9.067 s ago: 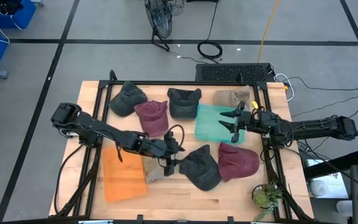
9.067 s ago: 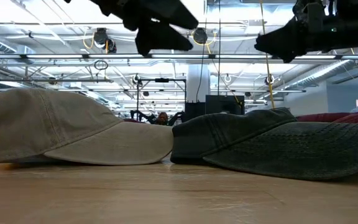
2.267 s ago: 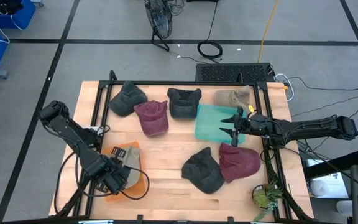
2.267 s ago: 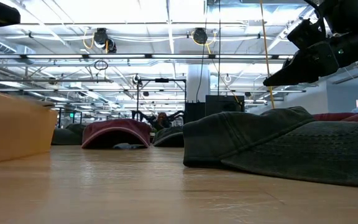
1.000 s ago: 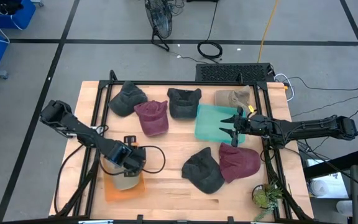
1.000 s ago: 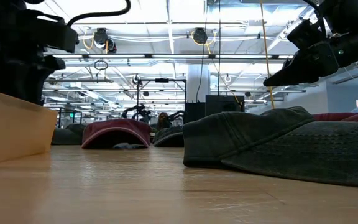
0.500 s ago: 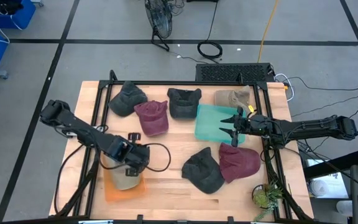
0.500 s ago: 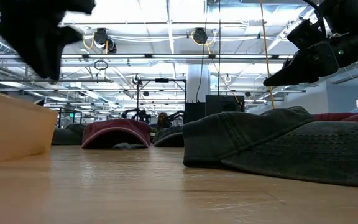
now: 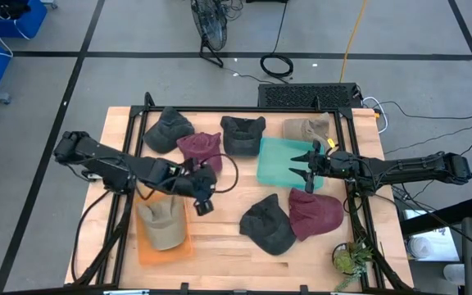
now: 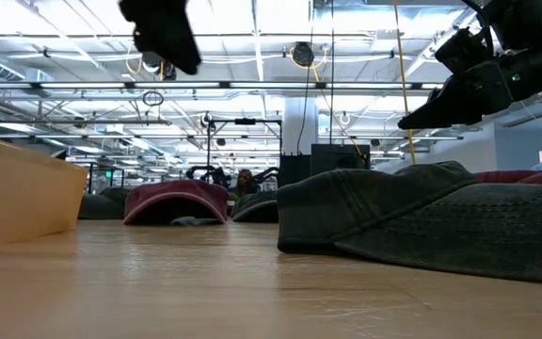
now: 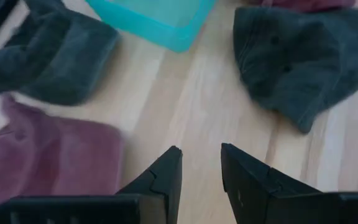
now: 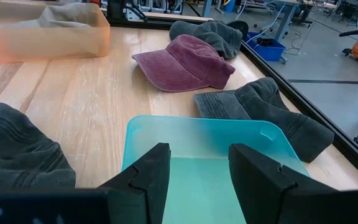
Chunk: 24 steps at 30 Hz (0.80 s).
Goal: Pick & Place hat
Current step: Put the brown cap into the orange bin
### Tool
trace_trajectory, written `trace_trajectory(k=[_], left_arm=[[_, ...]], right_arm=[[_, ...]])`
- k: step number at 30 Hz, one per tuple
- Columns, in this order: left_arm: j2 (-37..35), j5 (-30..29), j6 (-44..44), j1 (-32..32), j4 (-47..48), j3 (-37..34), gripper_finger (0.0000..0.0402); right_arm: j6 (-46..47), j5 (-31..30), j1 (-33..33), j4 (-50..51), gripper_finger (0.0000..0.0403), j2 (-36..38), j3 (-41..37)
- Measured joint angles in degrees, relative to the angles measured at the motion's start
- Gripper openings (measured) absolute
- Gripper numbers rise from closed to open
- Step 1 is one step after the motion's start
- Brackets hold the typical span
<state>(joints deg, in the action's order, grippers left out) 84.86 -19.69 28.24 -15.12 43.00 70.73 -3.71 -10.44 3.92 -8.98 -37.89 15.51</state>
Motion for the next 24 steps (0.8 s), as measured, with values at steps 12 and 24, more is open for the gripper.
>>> trace_trajectory(k=[12,24], left_arm=[[0.69,0.42,-8.29,0.33,-26.01,-5.04,0.0115],[0.78,-1.07,-2.68,0.86,-48.15,-19.62,0.0115]], right_arm=[[1.31,3.17,-0.06,-3.97,0.0153,0.02,0.02],[1.47,4.05,-0.26,-6.03,0.0153,-0.17,0.02]])
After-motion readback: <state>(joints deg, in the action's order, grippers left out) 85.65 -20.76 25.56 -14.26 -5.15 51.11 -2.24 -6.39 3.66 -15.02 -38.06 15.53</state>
